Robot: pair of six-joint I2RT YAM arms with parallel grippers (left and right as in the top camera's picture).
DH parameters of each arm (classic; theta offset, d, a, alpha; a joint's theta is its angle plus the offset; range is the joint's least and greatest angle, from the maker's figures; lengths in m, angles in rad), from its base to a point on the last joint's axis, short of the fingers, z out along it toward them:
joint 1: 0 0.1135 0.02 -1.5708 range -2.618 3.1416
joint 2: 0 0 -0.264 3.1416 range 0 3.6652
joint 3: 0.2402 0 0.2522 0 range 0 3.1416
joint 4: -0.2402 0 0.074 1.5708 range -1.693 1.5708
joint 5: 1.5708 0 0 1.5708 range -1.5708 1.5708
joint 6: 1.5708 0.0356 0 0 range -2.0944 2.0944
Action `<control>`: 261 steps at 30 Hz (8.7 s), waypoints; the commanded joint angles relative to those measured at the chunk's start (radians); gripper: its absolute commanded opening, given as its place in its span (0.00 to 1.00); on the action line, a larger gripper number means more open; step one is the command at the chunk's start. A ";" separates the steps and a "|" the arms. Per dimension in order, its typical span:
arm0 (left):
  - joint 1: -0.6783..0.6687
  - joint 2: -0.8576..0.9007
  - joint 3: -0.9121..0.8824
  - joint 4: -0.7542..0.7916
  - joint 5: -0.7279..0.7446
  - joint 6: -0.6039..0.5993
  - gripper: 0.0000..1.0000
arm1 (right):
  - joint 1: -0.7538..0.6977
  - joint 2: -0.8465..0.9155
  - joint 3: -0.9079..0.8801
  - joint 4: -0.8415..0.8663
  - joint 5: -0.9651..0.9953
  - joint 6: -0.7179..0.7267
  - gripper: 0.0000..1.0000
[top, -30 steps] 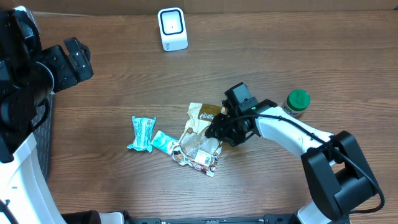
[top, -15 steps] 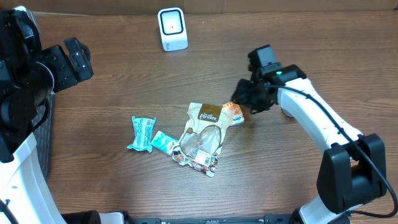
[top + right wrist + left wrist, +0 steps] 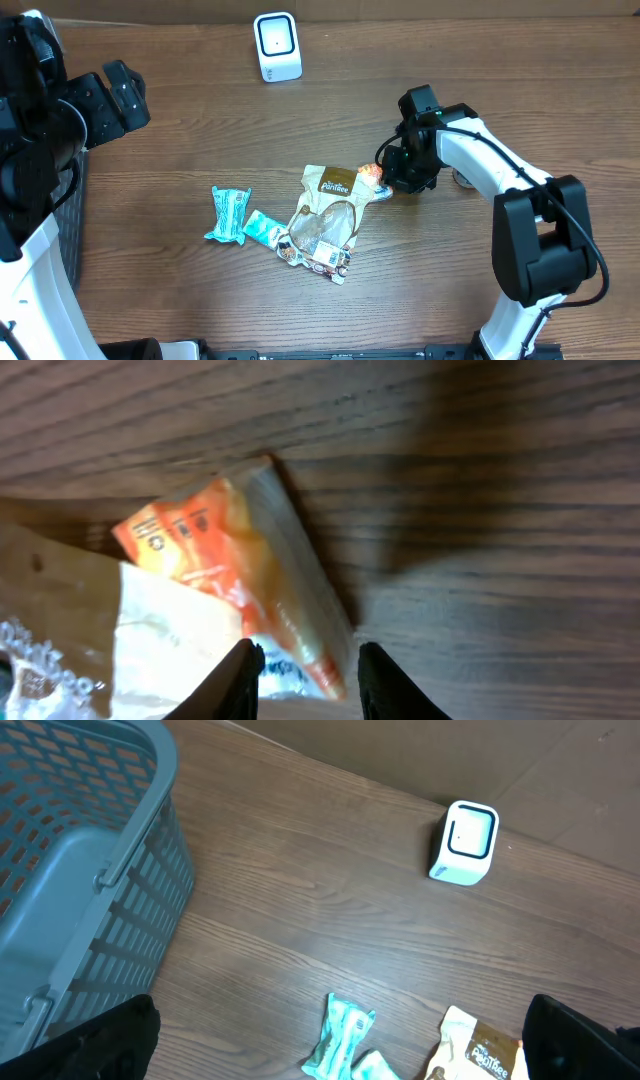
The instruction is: Scan the item barcode
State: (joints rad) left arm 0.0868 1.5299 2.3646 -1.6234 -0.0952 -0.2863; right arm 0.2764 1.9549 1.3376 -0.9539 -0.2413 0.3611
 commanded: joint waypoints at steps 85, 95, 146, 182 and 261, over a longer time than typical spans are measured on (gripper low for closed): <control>0.005 0.002 0.007 0.005 -0.009 -0.009 0.99 | -0.128 0.064 -0.039 0.110 -0.108 0.037 0.23; 0.005 0.002 0.007 0.005 -0.009 -0.009 0.99 | -0.128 0.067 -0.089 0.189 -0.108 0.063 0.04; 0.005 0.002 0.007 0.004 -0.009 -0.009 0.99 | -0.229 -0.221 0.005 1.122 -1.267 0.629 0.04; 0.005 0.002 0.007 0.004 -0.009 -0.009 1.00 | 0.317 0.328 0.961 0.389 0.756 -0.539 0.04; 0.005 0.002 0.007 0.004 -0.009 -0.009 1.00 | -0.043 0.235 0.750 -0.570 0.314 -0.132 0.04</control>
State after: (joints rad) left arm 0.0868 1.5299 2.3646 -1.6234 -0.0952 -0.2859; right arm 0.2676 2.1822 2.1864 -1.5261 -0.0475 0.1036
